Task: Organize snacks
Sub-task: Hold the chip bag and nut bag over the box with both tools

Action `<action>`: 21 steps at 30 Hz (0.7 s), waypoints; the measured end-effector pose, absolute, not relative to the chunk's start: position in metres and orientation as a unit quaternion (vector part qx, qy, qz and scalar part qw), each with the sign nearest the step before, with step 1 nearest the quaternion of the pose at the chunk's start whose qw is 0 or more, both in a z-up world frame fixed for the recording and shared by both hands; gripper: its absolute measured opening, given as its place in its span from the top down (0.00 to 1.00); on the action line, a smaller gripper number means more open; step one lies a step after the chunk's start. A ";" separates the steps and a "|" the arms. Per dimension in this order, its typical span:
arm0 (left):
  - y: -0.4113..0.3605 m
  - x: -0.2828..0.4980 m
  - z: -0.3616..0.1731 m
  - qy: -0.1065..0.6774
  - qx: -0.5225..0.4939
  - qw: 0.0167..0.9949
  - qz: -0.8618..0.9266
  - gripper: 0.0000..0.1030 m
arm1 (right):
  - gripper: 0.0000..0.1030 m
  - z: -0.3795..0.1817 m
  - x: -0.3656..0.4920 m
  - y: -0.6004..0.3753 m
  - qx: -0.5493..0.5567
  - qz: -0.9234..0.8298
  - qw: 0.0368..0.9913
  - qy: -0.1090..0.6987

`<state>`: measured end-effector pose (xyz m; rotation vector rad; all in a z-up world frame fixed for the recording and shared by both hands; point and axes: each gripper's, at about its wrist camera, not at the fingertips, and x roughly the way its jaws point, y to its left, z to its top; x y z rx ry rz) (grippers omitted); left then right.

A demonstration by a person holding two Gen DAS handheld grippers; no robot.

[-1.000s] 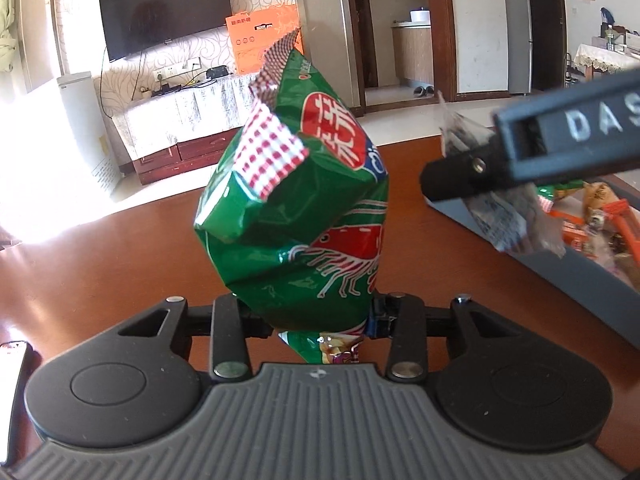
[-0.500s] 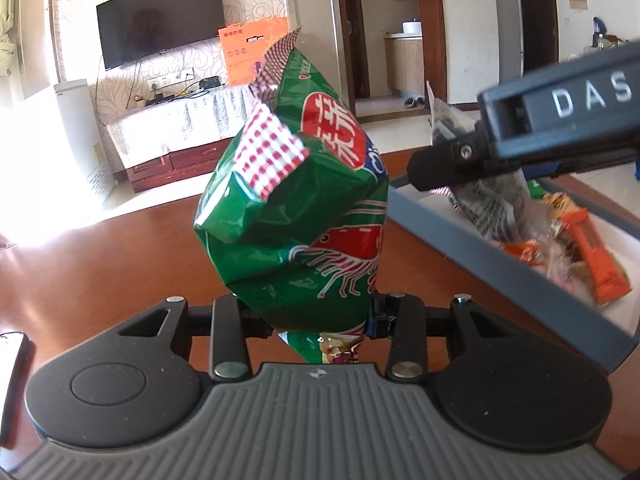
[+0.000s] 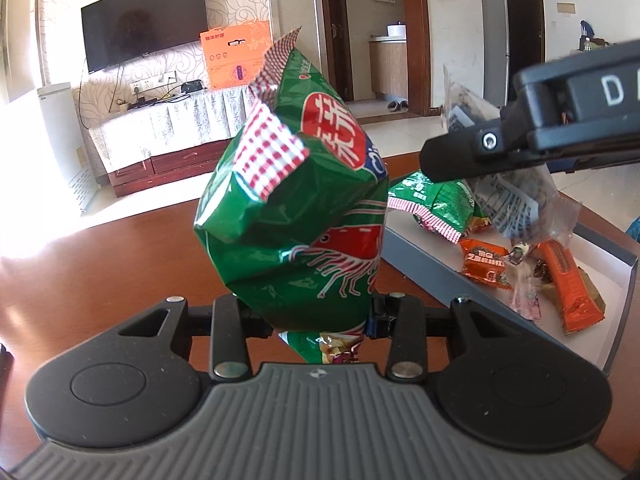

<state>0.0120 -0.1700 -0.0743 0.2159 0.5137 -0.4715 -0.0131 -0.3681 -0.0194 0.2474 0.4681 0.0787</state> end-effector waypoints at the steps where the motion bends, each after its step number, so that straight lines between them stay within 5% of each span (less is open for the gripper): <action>1: -0.171 0.012 -0.073 0.251 0.105 0.934 -0.232 0.57 | 0.43 -0.019 -0.014 -0.369 0.122 0.039 0.965 0.230; 21: -0.168 0.021 -0.069 0.248 0.074 0.928 -0.269 0.57 | 0.43 -0.012 -0.042 -0.404 0.138 0.015 0.968 0.209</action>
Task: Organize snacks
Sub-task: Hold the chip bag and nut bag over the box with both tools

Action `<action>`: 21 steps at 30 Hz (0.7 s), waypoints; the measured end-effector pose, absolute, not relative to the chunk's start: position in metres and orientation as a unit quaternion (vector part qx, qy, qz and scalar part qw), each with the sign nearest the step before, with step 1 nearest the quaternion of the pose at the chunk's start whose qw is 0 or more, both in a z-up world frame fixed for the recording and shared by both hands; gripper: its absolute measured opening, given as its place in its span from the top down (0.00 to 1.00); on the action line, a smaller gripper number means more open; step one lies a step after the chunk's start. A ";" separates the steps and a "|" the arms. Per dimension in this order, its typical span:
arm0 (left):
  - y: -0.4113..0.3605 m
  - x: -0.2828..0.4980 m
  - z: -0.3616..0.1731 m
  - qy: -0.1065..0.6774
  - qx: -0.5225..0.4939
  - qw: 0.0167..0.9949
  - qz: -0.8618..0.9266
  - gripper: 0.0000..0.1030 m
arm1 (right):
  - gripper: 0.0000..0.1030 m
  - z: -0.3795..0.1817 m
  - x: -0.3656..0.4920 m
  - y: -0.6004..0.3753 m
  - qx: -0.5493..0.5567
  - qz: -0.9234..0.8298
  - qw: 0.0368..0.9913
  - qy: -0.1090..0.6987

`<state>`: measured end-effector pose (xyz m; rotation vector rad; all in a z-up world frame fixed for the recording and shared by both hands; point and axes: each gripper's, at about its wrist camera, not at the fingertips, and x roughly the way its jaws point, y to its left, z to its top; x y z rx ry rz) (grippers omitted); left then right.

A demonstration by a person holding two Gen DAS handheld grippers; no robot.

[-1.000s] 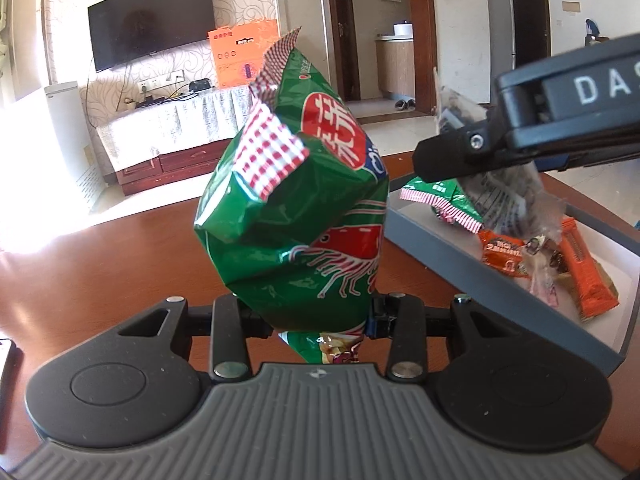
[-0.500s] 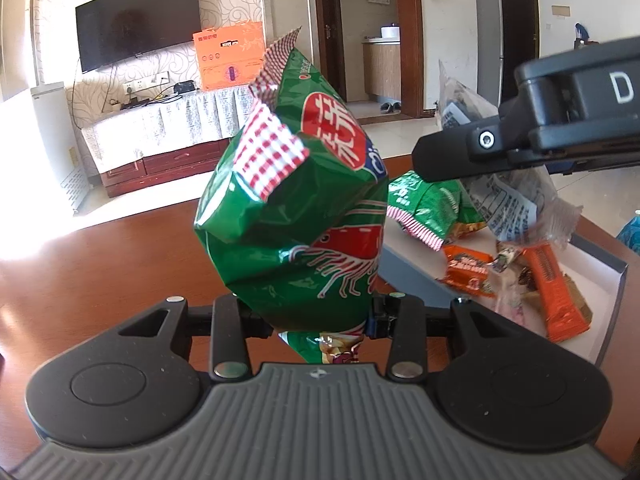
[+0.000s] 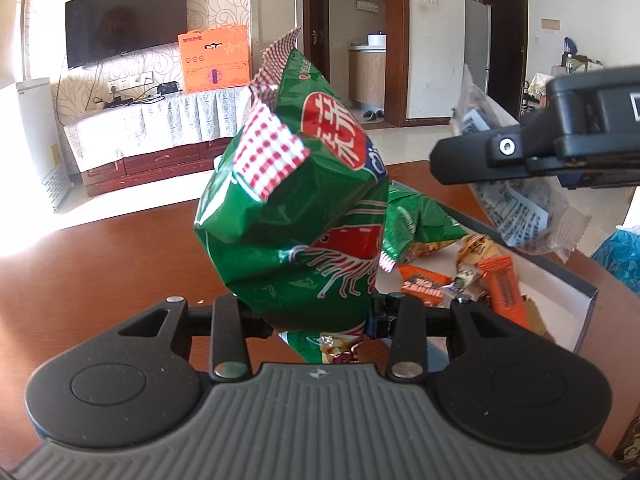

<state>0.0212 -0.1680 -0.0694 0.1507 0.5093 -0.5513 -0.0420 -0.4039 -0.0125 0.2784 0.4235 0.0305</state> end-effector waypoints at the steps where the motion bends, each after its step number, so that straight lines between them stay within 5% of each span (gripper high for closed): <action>1: -0.167 0.022 -0.070 0.248 0.071 0.927 -0.271 0.57 | 0.43 -0.012 -0.043 -0.408 0.139 0.012 0.968 0.208; 21: -0.137 0.040 -0.083 0.240 0.051 0.912 -0.328 0.57 | 0.43 -0.019 -0.058 -0.440 0.150 -0.024 0.967 0.205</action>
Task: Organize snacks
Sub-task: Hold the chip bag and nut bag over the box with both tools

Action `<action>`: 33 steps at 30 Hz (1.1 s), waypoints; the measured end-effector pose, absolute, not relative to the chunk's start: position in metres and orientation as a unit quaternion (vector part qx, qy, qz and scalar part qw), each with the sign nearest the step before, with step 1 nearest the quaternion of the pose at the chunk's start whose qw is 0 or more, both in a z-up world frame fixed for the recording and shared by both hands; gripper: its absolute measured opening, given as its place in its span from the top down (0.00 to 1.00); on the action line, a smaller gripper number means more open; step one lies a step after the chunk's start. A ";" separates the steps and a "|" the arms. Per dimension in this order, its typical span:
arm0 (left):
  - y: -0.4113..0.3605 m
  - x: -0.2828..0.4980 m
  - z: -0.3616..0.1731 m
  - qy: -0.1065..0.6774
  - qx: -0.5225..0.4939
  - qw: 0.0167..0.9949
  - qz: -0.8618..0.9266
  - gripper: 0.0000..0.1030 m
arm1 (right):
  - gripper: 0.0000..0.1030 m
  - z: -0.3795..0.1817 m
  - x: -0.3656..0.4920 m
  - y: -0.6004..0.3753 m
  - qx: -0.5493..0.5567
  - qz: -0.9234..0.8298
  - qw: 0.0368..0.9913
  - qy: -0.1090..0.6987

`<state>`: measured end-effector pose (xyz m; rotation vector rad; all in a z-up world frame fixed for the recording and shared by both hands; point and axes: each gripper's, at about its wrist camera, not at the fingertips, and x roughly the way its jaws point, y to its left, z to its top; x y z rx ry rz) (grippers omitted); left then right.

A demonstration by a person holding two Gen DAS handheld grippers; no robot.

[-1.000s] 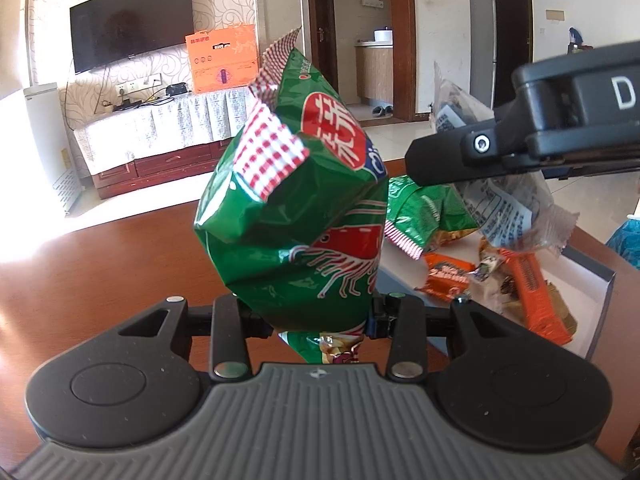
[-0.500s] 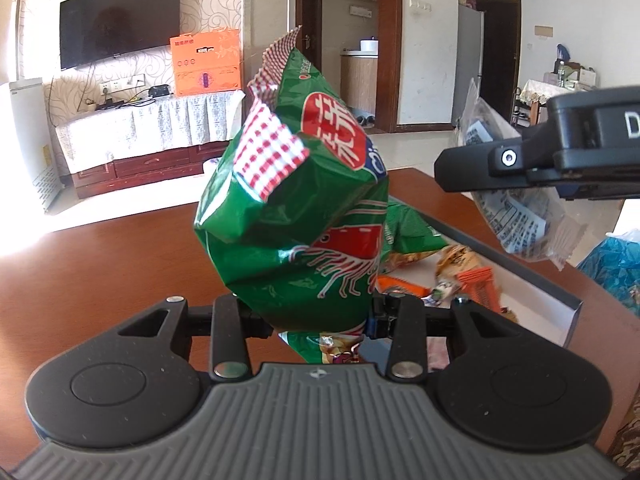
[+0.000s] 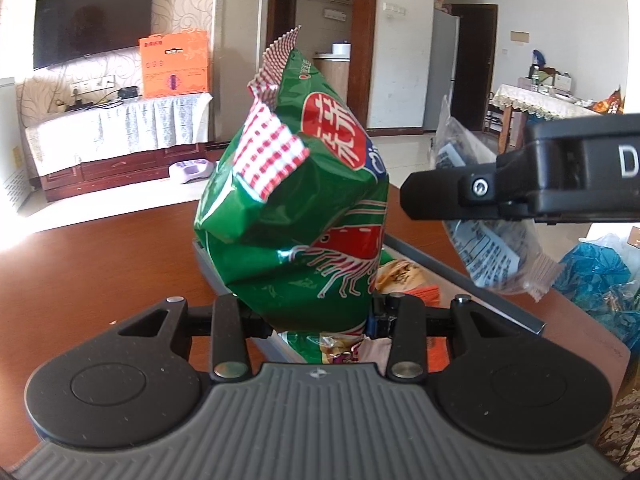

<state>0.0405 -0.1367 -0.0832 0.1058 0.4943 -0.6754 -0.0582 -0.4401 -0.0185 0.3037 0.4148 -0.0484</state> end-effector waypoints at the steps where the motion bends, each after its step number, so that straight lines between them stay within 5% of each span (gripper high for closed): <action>1: -0.134 0.043 -0.084 0.239 0.050 0.912 -0.330 0.57 | 0.43 -0.019 -0.058 -0.442 0.151 -0.026 0.967 0.206; 33: -0.003 0.120 -0.145 0.279 0.086 0.914 -0.281 0.57 | 0.43 -0.055 -0.023 -0.446 0.160 -0.037 0.950 0.265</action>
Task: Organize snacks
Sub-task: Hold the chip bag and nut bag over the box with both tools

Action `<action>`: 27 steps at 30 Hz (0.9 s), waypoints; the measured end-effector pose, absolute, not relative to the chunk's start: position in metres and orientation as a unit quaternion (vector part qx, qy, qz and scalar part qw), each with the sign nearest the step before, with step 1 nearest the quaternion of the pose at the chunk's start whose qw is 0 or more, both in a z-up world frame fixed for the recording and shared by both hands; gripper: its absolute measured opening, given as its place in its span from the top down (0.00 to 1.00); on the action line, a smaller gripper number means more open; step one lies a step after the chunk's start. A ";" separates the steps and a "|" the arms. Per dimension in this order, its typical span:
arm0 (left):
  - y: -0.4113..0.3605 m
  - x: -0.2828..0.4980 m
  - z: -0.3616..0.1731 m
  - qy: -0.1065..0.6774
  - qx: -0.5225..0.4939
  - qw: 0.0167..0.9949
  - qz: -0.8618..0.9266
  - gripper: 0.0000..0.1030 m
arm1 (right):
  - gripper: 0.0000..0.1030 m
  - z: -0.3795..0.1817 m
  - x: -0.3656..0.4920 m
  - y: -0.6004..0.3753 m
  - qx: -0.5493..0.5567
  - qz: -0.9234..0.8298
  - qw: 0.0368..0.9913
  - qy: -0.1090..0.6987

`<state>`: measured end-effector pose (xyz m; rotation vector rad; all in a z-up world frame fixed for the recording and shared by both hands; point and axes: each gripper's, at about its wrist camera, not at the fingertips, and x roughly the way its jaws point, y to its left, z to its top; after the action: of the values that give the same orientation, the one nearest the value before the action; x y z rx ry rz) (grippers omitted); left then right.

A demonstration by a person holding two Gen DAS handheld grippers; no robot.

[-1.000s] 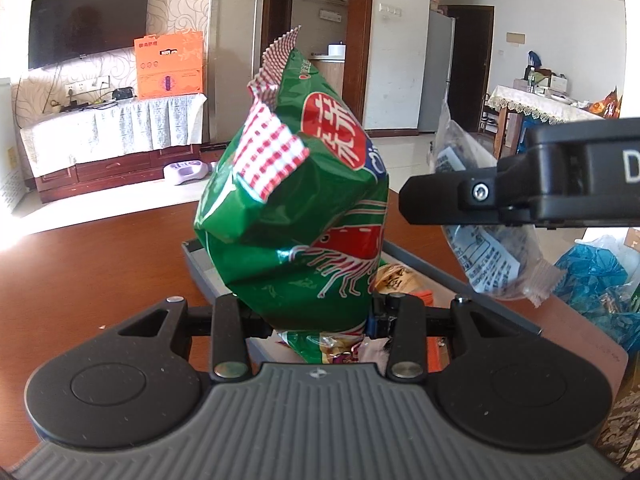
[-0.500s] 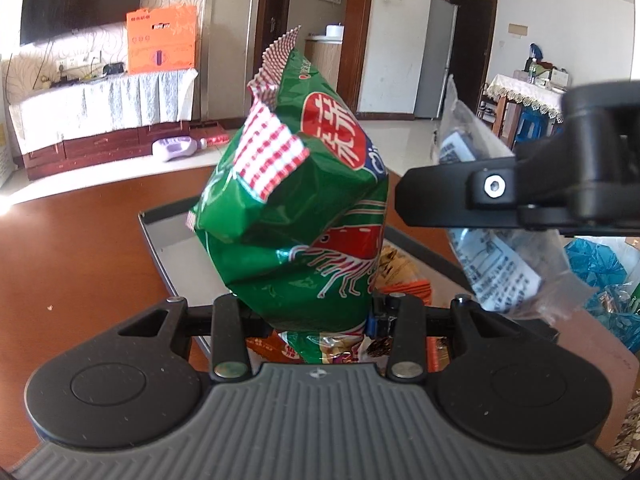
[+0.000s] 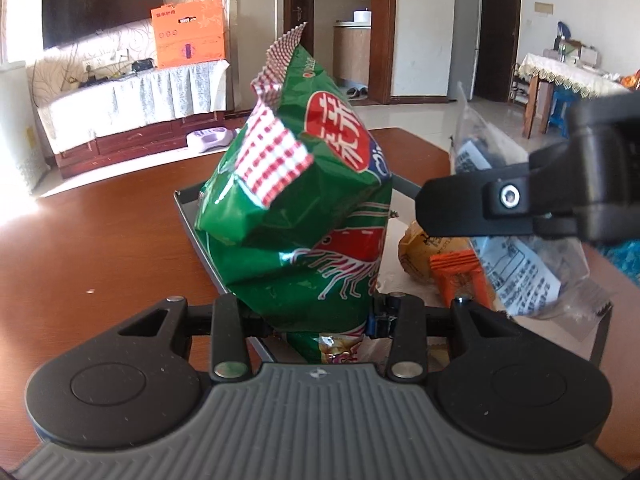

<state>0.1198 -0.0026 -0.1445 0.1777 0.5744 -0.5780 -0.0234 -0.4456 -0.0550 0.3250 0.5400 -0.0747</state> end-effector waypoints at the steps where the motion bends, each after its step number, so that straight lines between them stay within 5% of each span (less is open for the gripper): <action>1: 0.003 0.119 -0.144 0.278 0.091 0.915 -0.277 0.57 | 0.43 -0.055 -0.022 -0.443 0.157 -0.033 0.950 0.267; 27: 0.155 0.160 -0.138 0.279 0.128 0.910 -0.279 0.56 | 0.43 -0.068 0.003 -0.399 0.116 0.005 0.946 0.303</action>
<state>0.1600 0.1553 -0.1380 0.2644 0.5763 -0.5744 0.0029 -0.3986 -0.0683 0.2353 0.6178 0.0107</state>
